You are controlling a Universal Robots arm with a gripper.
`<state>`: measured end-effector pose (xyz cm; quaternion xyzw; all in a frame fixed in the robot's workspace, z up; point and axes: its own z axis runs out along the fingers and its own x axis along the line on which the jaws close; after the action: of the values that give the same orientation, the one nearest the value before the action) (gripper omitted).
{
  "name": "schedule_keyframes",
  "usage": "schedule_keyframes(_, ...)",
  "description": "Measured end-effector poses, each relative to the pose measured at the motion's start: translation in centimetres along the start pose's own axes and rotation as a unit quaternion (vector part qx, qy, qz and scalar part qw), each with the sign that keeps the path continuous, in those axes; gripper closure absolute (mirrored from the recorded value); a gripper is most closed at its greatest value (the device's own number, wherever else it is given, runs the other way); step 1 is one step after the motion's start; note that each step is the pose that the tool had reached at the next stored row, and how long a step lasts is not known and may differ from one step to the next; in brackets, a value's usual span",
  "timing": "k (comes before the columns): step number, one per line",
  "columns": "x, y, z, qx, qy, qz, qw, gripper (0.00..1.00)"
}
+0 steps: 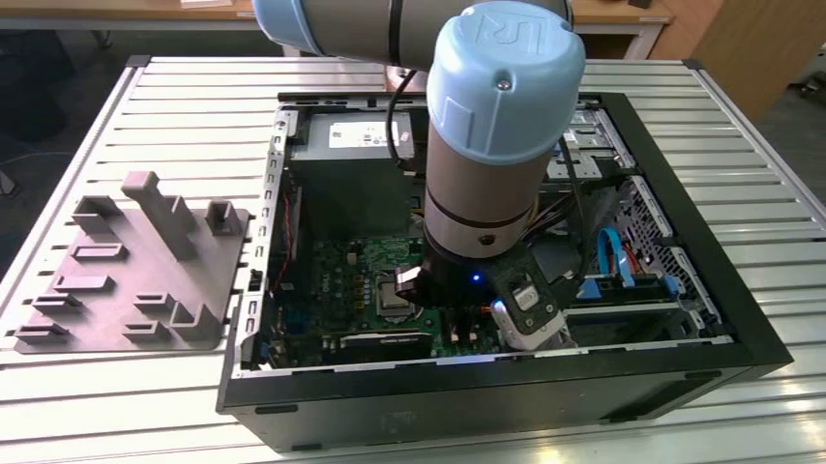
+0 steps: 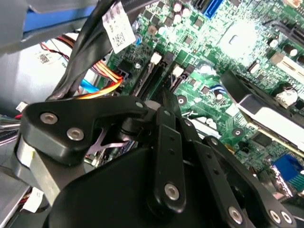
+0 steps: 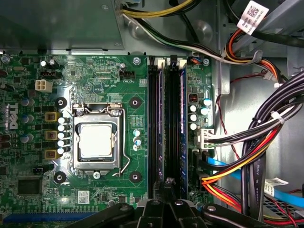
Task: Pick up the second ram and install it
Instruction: 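Press down the second ram until it locks into place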
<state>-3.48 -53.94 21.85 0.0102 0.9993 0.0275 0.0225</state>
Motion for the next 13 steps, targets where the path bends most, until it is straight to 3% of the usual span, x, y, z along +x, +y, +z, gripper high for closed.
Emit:
schedule_keyframes(8, -0.12, 0.14, -2.66, 0.001, 0.0001, 0.0, 1.0, 0.9)
schedule_keyframes(13, -0.13, 0.15, -2.87, 0.0011, 0.0001, 0.0, 1.0, 0.9)
